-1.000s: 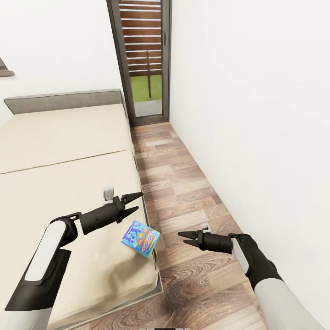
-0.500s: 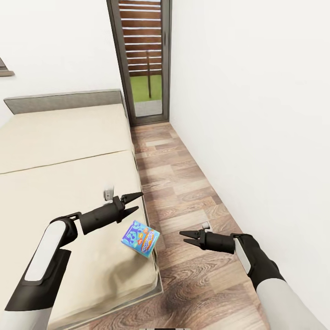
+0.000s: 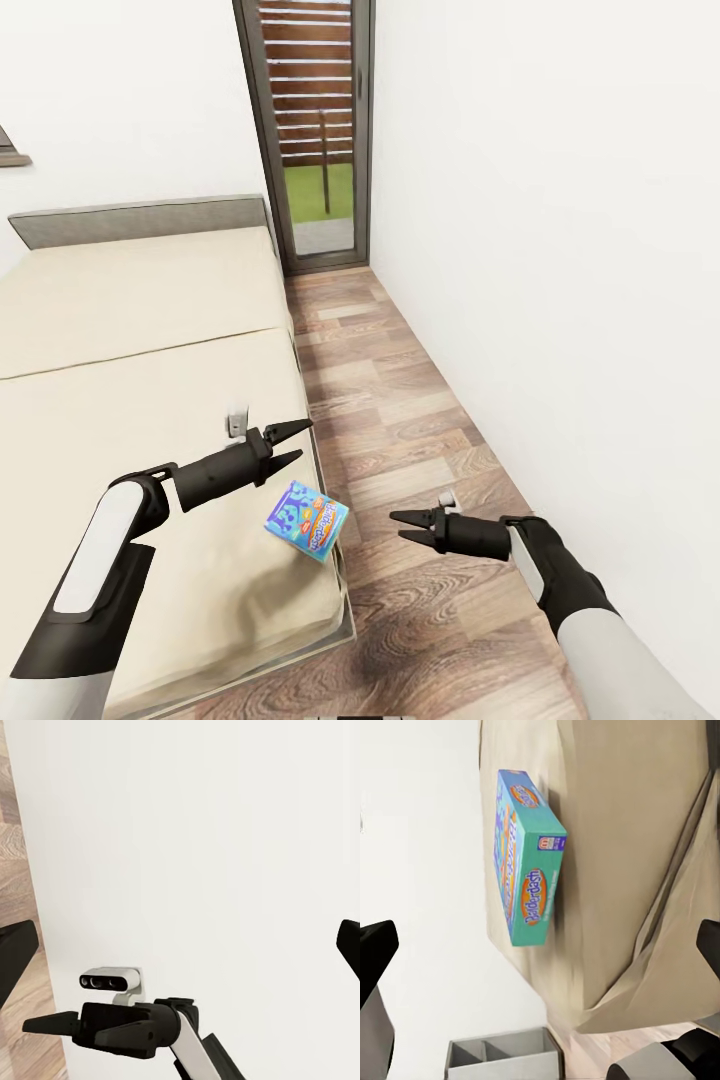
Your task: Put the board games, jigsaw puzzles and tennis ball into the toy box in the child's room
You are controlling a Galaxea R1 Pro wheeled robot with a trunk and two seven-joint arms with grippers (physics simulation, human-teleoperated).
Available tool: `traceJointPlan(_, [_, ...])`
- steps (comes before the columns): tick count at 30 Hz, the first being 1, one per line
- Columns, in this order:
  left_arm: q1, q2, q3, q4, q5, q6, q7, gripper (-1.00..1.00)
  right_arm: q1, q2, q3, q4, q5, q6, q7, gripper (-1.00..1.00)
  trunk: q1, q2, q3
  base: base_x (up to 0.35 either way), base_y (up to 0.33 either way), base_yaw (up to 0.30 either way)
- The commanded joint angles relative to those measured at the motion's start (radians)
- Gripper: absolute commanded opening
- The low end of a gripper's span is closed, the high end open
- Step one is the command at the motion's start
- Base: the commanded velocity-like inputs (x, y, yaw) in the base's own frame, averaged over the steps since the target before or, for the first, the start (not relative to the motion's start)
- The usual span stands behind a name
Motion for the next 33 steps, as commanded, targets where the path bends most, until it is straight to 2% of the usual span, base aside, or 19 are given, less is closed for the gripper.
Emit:
traceJointPlan(1, [-0.001, 0.000, 0.000, -0.001, 0.011, 0.002, 0.010, 1.00, 0.000, 0.000, -0.001, 0.000, -0.002, 0.006, 0.001, 1.00, 0.000, 0.000, -0.001, 0.000, 0.000, 0.000])
traceJointPlan(12, [-0.001, 0.000, 0.000, -0.001, 0.011, 0.002, 0.007, 1.00, -0.004, 0.001, -0.001, 0.036, -0.001, 0.004, 0.004, 1.00, 0.000, 0.000, -0.001, 0.000, 0.000, 0.000])
traceJointPlan(33, [-0.001, 0.000, 0.000, -0.001, 0.011, 0.002, 0.004, 1.00, -0.005, 0.003, -0.001, 0.045, -0.001, 0.003, 0.005, 1.00, 0.000, 0.000, -0.001, 0.000, 0.000, 0.000])
